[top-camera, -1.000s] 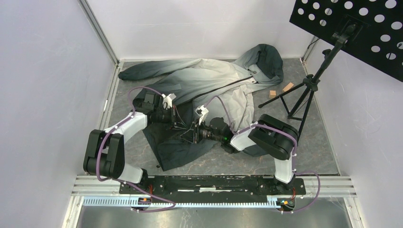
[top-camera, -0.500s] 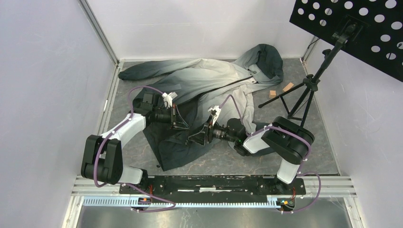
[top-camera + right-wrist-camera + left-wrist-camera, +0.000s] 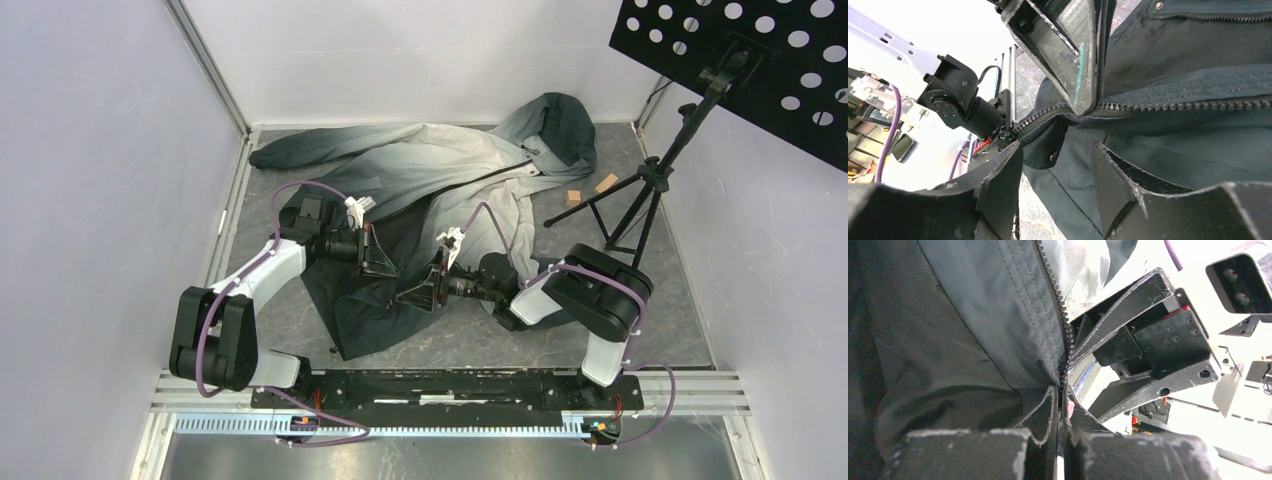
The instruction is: Zip up the jacket
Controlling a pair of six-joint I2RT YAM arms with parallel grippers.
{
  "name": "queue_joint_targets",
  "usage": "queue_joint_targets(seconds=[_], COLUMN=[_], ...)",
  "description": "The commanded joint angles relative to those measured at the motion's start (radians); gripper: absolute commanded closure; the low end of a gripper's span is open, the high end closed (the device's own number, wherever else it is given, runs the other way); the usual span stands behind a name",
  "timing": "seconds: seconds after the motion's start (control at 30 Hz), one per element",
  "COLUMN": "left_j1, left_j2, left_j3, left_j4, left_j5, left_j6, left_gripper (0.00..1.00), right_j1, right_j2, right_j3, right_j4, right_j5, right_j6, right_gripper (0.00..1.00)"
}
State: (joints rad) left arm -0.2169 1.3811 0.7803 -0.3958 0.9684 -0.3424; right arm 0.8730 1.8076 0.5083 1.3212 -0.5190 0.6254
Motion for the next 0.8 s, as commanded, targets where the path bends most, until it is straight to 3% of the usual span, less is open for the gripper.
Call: queue_joint_targets(seconds=[0.0,0.47,0.77], left_j1=[-0.006,-0.006,-0.006], left_j2=[-0.045,-0.064,-0.077], left_j3=[0.015,-0.015,-0.019], left_j4=[0.025,0.111,0.132], left_j5=[0.061,0.053,0.065], left_j6=[0.013,-0.053,-0.074], left_gripper=[0.98,0.98,0.98], right_j1=[0.003,0.03,0.037], right_j2=[0.03,0.15,0.17], right_j3=[0.046,0.1,0.138], right_j4=[0.077,0.305,0.31], right_j5=[-0.018,-0.025,-0.003], right_j6=[0.033,0.24,0.267], right_gripper=[0.44,0.48,0.57])
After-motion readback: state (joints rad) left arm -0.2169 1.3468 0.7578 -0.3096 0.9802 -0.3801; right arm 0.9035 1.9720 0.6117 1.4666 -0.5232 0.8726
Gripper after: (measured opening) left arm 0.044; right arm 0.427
